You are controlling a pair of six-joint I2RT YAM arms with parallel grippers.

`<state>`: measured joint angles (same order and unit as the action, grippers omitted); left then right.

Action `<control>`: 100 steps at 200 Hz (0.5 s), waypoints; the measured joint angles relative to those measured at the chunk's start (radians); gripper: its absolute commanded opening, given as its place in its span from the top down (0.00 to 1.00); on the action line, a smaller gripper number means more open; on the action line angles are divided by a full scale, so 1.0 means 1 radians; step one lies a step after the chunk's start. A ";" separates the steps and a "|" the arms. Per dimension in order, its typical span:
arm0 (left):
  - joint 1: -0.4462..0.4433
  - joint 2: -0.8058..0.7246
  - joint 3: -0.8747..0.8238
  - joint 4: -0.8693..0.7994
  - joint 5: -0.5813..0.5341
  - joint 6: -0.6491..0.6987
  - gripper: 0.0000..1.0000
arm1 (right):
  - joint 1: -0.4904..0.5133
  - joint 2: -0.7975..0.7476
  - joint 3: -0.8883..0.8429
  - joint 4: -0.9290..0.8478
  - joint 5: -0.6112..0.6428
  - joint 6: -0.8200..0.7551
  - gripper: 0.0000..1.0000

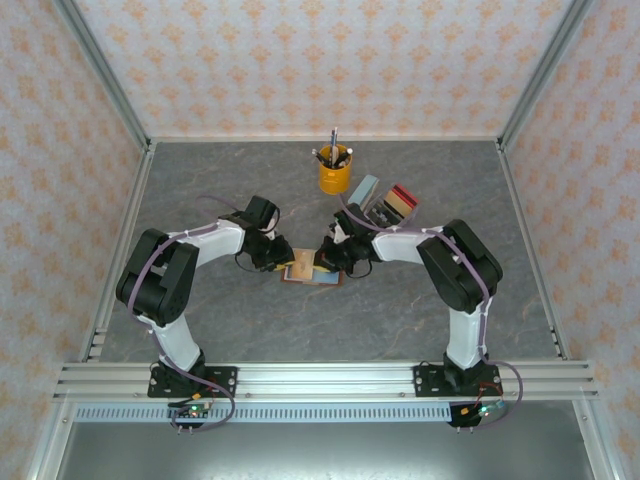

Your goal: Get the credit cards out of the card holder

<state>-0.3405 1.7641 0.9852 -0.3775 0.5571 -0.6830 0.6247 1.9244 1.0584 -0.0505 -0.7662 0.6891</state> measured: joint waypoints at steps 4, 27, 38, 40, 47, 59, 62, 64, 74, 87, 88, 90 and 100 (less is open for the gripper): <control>0.000 -0.001 0.000 0.000 0.000 -0.001 0.79 | 0.000 -0.001 0.000 -0.004 0.001 -0.004 1.00; 0.000 -0.004 -0.001 0.000 0.000 0.002 0.84 | -0.002 -0.009 -0.001 -0.023 0.008 -0.016 1.00; 0.000 -0.008 -0.001 0.000 0.000 0.002 0.85 | -0.004 -0.011 -0.001 -0.031 0.008 -0.022 1.00; 0.000 -0.009 -0.001 0.000 0.000 0.002 0.85 | -0.004 -0.011 -0.001 -0.032 0.009 -0.023 1.00; 0.000 -0.014 -0.001 0.000 0.000 0.002 0.86 | -0.004 -0.011 -0.001 -0.036 0.010 -0.026 1.00; 0.000 -0.026 -0.002 0.000 0.002 0.002 0.88 | -0.004 -0.011 -0.001 -0.040 0.011 -0.029 1.00; 0.000 -0.030 -0.003 0.000 0.003 0.002 0.89 | -0.004 -0.011 -0.002 -0.040 0.011 -0.030 1.00; 0.000 -0.032 -0.003 0.000 0.004 0.002 0.89 | -0.004 -0.011 -0.002 -0.040 0.011 -0.030 1.00; 0.000 -0.046 -0.005 0.000 0.008 0.002 0.90 | -0.004 -0.013 -0.003 -0.038 0.010 -0.031 1.00; 0.000 -0.058 -0.005 0.002 0.012 0.002 0.91 | -0.004 -0.020 -0.012 -0.030 0.008 -0.032 0.95; 0.000 -0.058 -0.005 0.002 0.012 0.002 0.91 | -0.004 -0.021 -0.013 -0.028 0.008 -0.032 0.94; 0.000 -0.059 -0.005 0.002 0.012 0.002 0.91 | -0.004 -0.023 -0.016 -0.027 0.007 -0.032 0.93; 0.000 -0.060 -0.005 0.003 0.016 0.002 0.91 | -0.004 -0.031 -0.026 -0.017 0.006 -0.029 0.88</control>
<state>-0.3405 1.7039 0.9806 -0.3744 0.5732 -0.6807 0.6209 1.8935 1.0328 -0.0673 -0.7601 0.6598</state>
